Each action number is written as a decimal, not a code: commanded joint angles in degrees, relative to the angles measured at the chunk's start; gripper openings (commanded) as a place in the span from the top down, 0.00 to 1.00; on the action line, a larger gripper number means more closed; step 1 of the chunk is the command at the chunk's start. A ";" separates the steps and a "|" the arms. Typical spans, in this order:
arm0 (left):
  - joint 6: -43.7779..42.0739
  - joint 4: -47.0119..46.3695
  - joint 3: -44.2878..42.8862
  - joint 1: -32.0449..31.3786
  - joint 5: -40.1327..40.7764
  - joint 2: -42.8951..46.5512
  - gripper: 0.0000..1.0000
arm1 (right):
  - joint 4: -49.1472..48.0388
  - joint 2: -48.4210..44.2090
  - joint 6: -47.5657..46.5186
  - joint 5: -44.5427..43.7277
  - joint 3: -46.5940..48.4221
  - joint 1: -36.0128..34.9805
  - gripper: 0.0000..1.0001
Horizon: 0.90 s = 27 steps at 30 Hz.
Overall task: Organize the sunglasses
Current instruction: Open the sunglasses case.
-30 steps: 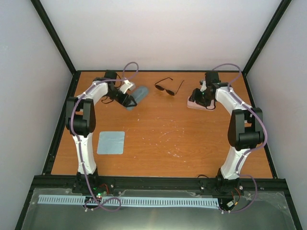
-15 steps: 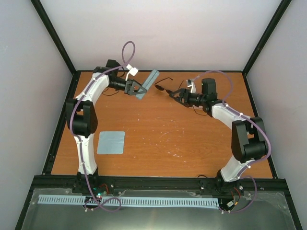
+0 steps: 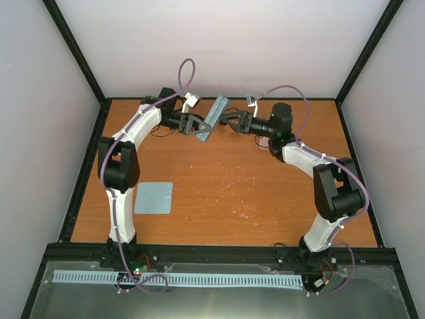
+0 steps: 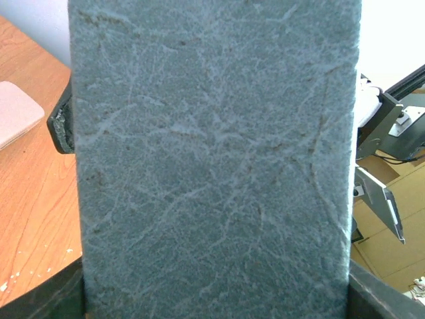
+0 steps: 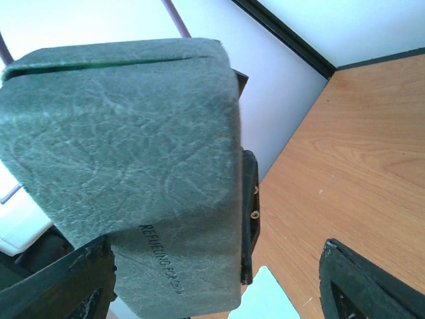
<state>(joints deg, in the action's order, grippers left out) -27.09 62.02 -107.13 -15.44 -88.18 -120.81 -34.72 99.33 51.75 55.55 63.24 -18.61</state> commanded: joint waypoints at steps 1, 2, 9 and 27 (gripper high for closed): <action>1.45 -1.71 -0.54 -1.26 -3.71 2.16 0.74 | -10.99 -1.84 4.06 1.49 -1.36 -1.27 0.19; 2.03 -2.18 -0.53 -1.26 -3.97 1.96 0.74 | -12.90 -2.17 5.12 1.91 -1.95 -1.33 0.19; 5.11 -4.92 -0.67 -1.33 -5.80 1.20 0.76 | -18.81 -3.46 7.75 2.53 -4.40 -1.67 0.18; 6.81 -6.68 0.50 -2.14 -7.58 2.69 0.77 | -6.63 -0.36 0.11 0.84 -0.16 -2.98 0.05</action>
<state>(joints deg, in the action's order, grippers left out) -20.86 56.90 -106.30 -16.62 -88.44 -120.68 -44.62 98.39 55.96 56.40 60.42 -20.34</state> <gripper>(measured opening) 0.682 0.916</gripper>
